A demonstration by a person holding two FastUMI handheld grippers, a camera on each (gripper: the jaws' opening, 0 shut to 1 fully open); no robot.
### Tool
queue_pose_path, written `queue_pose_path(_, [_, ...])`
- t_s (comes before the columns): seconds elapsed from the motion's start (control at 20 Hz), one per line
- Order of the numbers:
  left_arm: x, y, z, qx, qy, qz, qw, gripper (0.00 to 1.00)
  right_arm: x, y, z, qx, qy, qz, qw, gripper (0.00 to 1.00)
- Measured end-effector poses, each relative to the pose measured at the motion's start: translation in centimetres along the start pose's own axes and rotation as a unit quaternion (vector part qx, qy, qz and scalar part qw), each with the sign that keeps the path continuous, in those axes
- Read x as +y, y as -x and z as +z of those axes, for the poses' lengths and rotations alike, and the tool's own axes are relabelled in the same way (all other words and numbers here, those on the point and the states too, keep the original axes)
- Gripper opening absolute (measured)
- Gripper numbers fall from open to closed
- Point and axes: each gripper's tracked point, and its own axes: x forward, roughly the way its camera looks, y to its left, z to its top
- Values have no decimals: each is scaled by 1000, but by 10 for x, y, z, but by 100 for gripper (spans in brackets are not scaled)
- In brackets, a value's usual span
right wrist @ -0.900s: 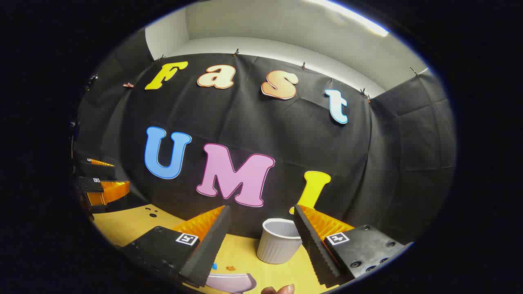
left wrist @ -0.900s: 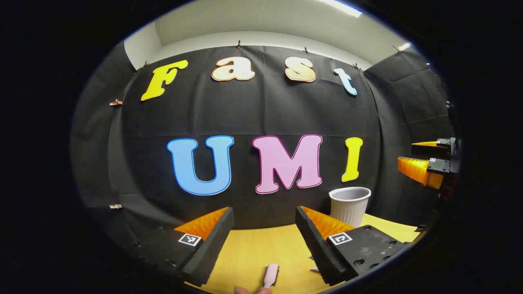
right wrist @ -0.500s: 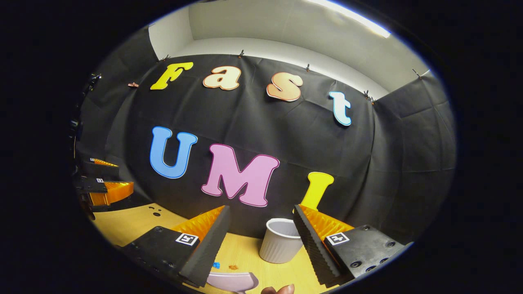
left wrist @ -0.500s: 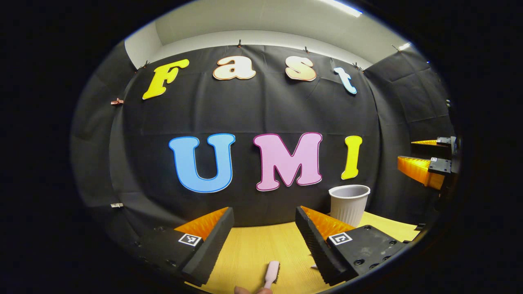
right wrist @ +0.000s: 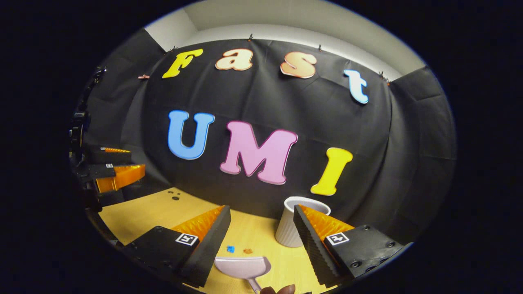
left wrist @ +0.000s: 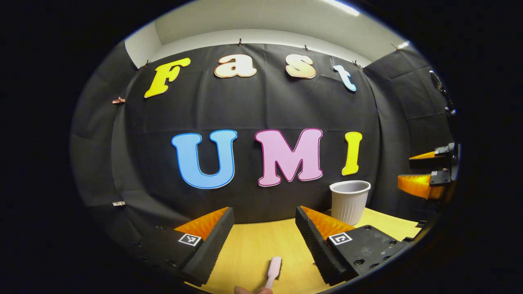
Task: Pick up the small broom and dustpan from the desktop, sweep the trash into the dustpan with the broom, and then empty the trash into the garbage bin.
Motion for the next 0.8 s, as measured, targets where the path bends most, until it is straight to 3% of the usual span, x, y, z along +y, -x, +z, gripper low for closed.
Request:
queue_pose_path(0.15, [-1, 4, -16, 17, -1, -1, 1000, 97, 6, 5, -55, 84, -3, 37, 996, 98])
queue_pose_path(0.3, [-1, 9, -26, 29, -4, -2, 1000, 97, 6, 16, -129, 187, 3, 62, 981, 96])
queue_pose_path(0.5, [-5, 17, -38, 46, -9, -2, 999, 97, 2, 27, -216, 303, 35, 84, 948, 95])
queue_pose_path(0.65, [-6, 22, -45, 58, -6, 0, 998, 97, 1, 27, -273, 382, 49, 100, 917, 94])
queue_pose_path(0.8, [-6, 25, -49, 65, -10, 7, 998, 97, 4, 20, -316, 433, 36, 112, 894, 89])
